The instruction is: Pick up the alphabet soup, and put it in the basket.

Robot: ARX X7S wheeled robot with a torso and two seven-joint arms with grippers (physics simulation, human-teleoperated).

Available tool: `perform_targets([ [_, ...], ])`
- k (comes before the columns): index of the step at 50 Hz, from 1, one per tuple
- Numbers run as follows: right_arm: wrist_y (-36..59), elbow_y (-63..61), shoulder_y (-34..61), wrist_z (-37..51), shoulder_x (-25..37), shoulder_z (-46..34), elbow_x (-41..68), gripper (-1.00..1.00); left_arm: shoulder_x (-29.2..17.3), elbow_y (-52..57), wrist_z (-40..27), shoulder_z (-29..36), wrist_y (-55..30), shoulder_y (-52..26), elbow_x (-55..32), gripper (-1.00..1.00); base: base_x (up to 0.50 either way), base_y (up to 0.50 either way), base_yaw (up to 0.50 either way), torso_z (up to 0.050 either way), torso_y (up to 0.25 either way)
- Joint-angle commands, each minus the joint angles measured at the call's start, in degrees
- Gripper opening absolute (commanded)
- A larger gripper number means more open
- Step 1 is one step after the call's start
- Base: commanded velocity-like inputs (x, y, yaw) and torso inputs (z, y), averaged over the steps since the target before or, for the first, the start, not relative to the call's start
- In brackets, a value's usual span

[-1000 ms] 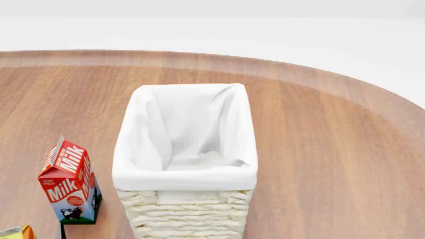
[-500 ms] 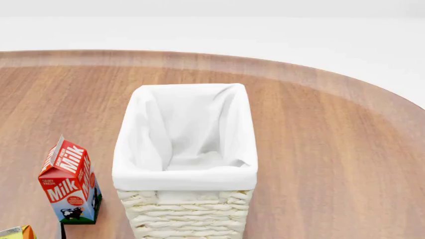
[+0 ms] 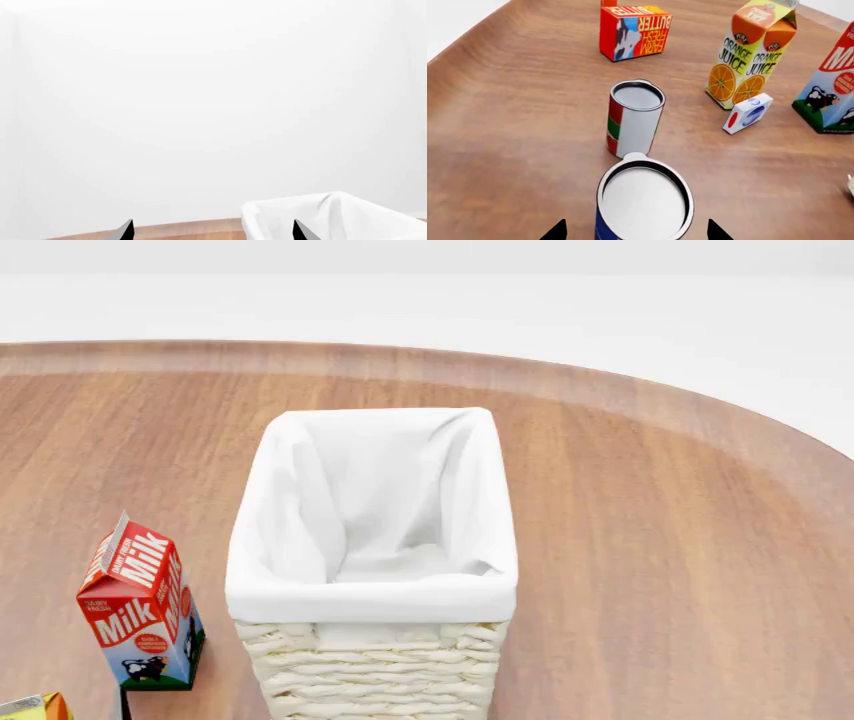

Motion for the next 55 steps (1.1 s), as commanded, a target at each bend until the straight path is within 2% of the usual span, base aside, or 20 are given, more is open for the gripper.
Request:
perform_targets([
  [1, -0.2, 0.9, 0.4, -0.4, -0.7, -0.6, -0.3, 1.00, -0.2, 0.1, -0.2, 0.1, 0.2, 0.1, 0.0, 1.00, 0.00, 0.00, 0.00, 0.000, 0.000],
  [55, -0.6, 6.3, 3.3, -1.4, -3.2, -1.6, -0.7, 1.00, -0.6, 0.1, -1.1, 0.7, 0.2, 0.1, 0.3, 1.00, 0.00, 0.00, 0.00, 0.000, 0.000],
])
